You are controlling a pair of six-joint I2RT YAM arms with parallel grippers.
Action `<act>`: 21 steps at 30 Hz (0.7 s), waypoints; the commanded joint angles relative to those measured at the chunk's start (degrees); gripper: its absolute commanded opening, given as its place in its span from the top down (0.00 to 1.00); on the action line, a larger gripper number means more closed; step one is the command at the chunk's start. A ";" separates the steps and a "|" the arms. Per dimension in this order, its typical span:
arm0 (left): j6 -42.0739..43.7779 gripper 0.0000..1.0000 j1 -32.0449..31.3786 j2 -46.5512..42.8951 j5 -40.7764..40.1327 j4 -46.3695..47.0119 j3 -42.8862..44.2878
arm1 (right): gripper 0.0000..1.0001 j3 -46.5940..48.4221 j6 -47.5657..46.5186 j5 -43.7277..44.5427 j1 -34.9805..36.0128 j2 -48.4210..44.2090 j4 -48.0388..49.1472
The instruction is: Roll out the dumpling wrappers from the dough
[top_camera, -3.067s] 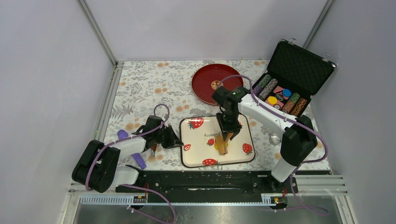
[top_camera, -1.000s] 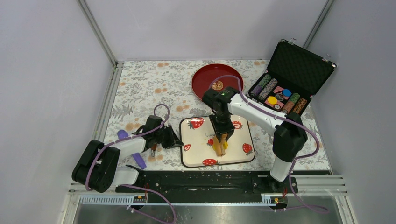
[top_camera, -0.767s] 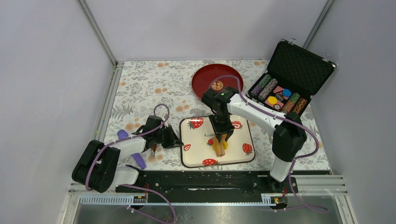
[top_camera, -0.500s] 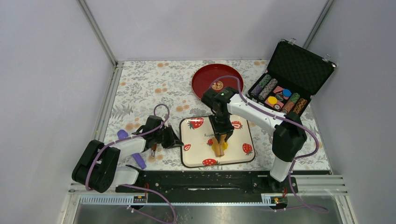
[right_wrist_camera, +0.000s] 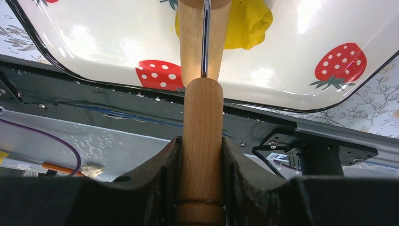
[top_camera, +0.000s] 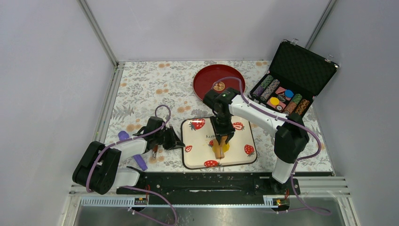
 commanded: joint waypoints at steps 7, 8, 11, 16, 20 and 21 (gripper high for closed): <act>0.26 0.98 0.07 0.10 -2.70 0.44 -1.47 | 1.00 -5.52 3.06 -14.66 4.55 9.39 21.97; 0.26 0.98 0.07 0.10 -2.74 0.47 -1.49 | 1.00 -5.51 3.00 -14.56 4.53 9.53 22.05; 0.26 0.98 0.08 0.06 -2.72 0.40 -1.50 | 1.00 -5.73 3.09 -14.60 4.75 9.87 22.20; 0.26 0.98 0.08 0.10 -2.64 0.51 -1.53 | 1.00 -5.85 3.59 -15.07 4.98 10.07 23.03; 0.26 0.98 0.09 0.16 -2.69 0.48 -1.53 | 1.00 -5.23 3.71 -15.25 5.07 10.65 23.17; 0.26 0.98 0.07 0.14 -2.71 0.50 -1.54 | 1.00 -5.13 3.73 -15.27 5.12 10.68 23.23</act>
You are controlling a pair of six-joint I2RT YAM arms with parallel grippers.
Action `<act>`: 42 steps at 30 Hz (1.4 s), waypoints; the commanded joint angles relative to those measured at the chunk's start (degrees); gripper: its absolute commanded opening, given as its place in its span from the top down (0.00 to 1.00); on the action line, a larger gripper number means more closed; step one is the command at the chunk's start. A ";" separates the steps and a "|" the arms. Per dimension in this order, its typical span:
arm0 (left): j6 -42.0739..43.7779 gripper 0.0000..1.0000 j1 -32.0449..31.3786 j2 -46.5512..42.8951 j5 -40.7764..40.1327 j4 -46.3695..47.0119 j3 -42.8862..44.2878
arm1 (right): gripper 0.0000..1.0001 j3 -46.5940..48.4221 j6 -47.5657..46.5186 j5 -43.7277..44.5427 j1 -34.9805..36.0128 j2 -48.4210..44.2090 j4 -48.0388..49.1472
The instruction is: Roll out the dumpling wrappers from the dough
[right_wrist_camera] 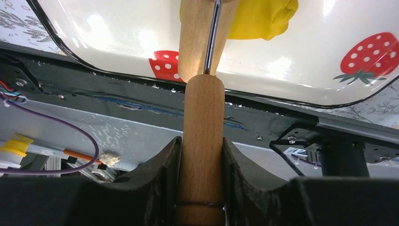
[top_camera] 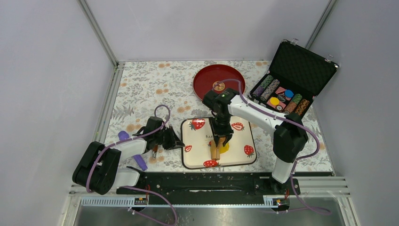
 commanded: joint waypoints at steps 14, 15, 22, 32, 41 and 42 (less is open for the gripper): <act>0.41 0.98 -0.26 0.35 -2.61 0.14 -1.29 | 1.00 -3.29 3.30 -13.43 5.14 5.63 28.95; 0.41 0.98 -0.26 0.34 -2.68 0.19 -1.28 | 1.00 -3.15 3.37 -13.37 5.06 4.89 29.36; 0.41 0.98 -0.25 0.29 -2.57 0.28 -1.30 | 1.00 -2.78 3.39 -10.10 4.44 -0.54 29.99; 0.32 0.98 -0.25 0.21 -2.70 0.23 -1.36 | 1.00 -5.15 -0.22 -9.71 -0.35 -9.15 26.36; 0.24 0.99 -0.24 0.05 -2.79 0.30 -1.46 | 1.00 -7.26 -7.85 -5.87 -4.75 -15.21 16.42; 0.25 0.99 -0.25 0.06 -2.79 0.23 -1.46 | 1.00 -7.57 -9.32 -5.30 -5.08 -15.59 14.88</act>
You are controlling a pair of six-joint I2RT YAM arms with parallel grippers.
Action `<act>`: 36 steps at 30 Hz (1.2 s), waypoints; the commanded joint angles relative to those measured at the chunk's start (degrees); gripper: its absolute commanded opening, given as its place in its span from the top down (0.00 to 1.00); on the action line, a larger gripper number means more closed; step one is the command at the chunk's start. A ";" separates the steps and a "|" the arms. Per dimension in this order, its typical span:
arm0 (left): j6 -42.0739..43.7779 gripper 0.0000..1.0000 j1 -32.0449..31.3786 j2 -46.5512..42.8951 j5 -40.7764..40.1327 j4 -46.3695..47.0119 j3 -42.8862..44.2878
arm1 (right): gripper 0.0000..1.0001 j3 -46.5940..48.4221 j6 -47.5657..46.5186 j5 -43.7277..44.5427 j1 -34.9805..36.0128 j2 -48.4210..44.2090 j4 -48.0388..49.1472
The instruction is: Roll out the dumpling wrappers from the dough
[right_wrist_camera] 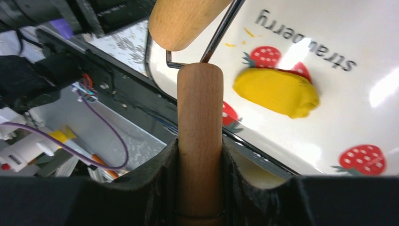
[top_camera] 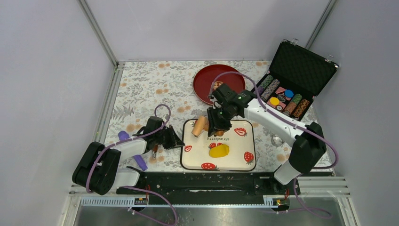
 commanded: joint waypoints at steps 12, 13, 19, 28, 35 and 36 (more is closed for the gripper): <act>-1.99 1.00 -0.22 -7.15 -8.90 -6.94 -2.22 | 1.00 -5.07 -10.80 4.08 -2.62 -8.86 -13.70; -2.12 1.00 -0.22 -9.11 -10.04 -8.11 -2.30 | 1.00 -5.07 -10.64 3.56 -2.58 -9.20 -13.80; 0.11 0.42 -0.32 -19.81 -9.49 -10.33 0.50 | 1.00 -4.80 -9.54 1.01 -2.55 -10.45 -13.89; 4.74 0.53 -12.68 -25.45 -7.06 -11.35 12.83 | 1.00 -4.34 -5.92 -0.85 -2.63 -10.74 -15.03; 7.94 0.61 -25.62 -14.85 -5.40 -5.47 20.59 | 1.00 -3.95 -4.38 -3.52 -2.56 -11.44 -15.06; 8.13 0.63 -26.76 -12.85 -5.49 -5.12 21.56 | 1.00 -3.93 -4.28 -3.74 -2.57 -11.72 -14.96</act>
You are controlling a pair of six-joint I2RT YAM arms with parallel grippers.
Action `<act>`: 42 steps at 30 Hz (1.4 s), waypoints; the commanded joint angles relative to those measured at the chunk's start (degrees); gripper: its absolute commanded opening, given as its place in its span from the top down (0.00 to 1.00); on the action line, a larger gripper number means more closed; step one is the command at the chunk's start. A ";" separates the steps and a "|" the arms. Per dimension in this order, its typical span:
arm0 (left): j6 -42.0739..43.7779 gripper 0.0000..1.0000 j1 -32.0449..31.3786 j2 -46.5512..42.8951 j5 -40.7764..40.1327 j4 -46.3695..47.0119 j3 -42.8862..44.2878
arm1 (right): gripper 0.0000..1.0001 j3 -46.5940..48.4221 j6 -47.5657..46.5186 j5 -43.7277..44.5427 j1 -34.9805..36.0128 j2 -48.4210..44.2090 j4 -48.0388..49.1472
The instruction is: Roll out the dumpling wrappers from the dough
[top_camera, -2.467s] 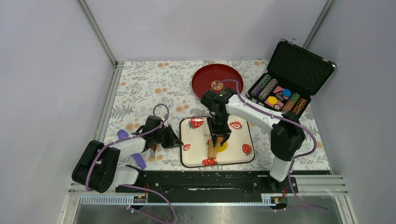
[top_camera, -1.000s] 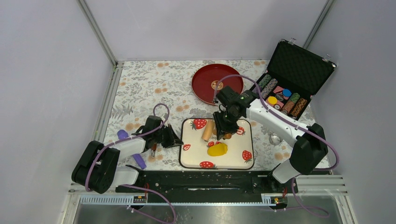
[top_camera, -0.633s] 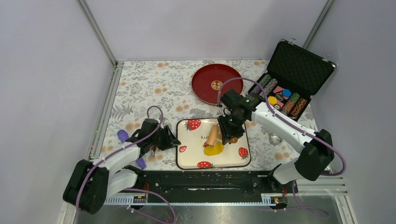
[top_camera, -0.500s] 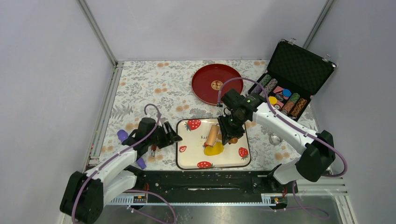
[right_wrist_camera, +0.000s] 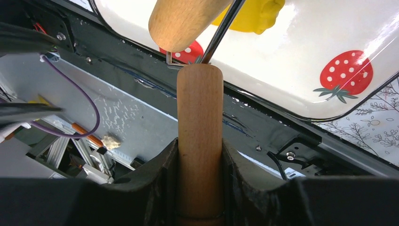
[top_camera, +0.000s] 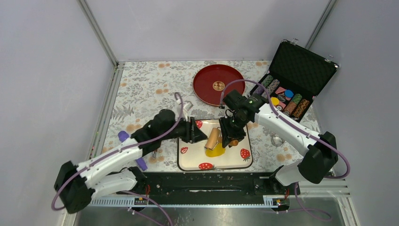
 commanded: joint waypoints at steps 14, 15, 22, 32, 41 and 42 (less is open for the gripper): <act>3.12 0.68 -9.29 19.34 2.52 9.60 6.58 | 1.00 2.34 1.71 -4.20 -0.18 -4.00 -0.96; 3.15 0.68 -9.37 19.74 2.47 9.78 6.52 | 1.00 2.43 1.72 -4.33 -0.11 -3.95 -0.96; 2.55 0.79 -10.42 20.99 2.13 11.75 6.10 | 1.00 3.67 1.79 -4.96 -0.20 -3.26 -0.93; -6.39 1.00 -11.57 14.59 -13.38 10.45 2.37 | 0.56 1.57 8.36 -2.72 -0.19 -8.52 8.07; -7.80 1.00 -14.98 4.89 -28.41 4.67 -0.17 | 0.07 -6.48 17.92 -2.09 -0.44 -12.34 20.15; -7.31 1.00 -15.12 4.68 -28.93 2.75 0.38 | 0.07 -6.48 18.05 -2.41 -0.43 -11.81 20.46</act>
